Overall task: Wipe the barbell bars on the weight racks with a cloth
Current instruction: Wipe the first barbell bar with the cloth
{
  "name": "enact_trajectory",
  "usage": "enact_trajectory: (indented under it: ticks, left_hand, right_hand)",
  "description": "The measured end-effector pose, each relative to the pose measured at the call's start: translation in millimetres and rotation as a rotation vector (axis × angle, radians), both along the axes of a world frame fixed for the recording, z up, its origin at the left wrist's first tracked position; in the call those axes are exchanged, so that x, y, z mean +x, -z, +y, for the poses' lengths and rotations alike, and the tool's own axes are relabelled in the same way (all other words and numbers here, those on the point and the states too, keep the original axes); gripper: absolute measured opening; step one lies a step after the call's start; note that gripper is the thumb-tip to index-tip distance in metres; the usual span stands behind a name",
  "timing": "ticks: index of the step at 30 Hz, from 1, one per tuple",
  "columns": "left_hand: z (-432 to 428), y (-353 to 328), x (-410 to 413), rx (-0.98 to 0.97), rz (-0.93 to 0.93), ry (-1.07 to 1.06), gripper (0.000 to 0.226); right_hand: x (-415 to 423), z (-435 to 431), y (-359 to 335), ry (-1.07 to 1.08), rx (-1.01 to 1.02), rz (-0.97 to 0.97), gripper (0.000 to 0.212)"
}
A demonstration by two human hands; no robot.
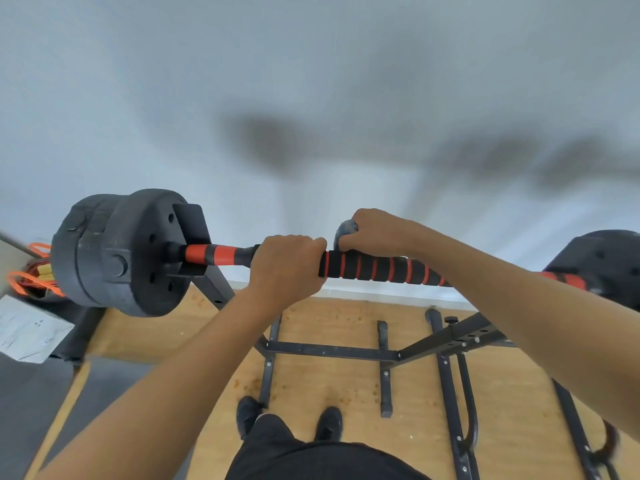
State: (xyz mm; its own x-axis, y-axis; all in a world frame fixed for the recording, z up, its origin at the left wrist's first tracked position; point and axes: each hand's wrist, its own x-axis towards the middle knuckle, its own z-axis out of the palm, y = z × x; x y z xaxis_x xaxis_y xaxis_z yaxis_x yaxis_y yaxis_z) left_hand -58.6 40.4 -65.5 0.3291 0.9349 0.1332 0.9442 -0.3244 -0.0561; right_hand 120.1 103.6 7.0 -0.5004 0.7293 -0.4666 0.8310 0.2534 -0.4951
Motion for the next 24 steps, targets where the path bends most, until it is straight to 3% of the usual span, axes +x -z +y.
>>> enact_trajectory:
  ticks: [7,9,12,14,15,17,18,21,24]
  left_hand:
    - [21,-27,6,-0.350,0.014,-0.047,0.020]
    - [32,-34,4,-0.600,-0.042,-0.057,0.020]
    - [56,-47,-2,-1.165,-0.227,-0.014,0.028]
    - [62,-51,-5,-1.334,-0.253,0.025,0.034]
    - [62,-52,-6,-1.332,-0.268,0.040,0.037]
    - [58,-50,-8,-1.152,-0.328,0.054,0.041]
    - [51,-49,-8,-0.972,-0.314,0.069,0.042]
    - [20,-32,-6,-0.302,-0.042,0.094,0.038]
    - [-7,-1,9,0.033,0.015,0.081,0.025]
  right_hand:
    - [8,-27,-2,0.095,0.168,0.069,0.030]
    - [10,-31,-3,0.040,0.226,0.039,0.028]
    - [10,-37,-2,-0.129,0.398,-0.083,0.032]
    - [10,-38,-3,-0.197,0.480,-0.152,0.036]
    - [10,-38,-5,-0.212,0.502,-0.176,0.036]
    - [10,-37,-8,-0.213,0.498,-0.199,0.036]
    - [9,-36,-9,-0.203,0.468,-0.204,0.035]
    - [7,-25,-9,-0.089,0.279,-0.128,0.032]
    - [3,-13,-6,-0.009,0.190,-0.091,0.030]
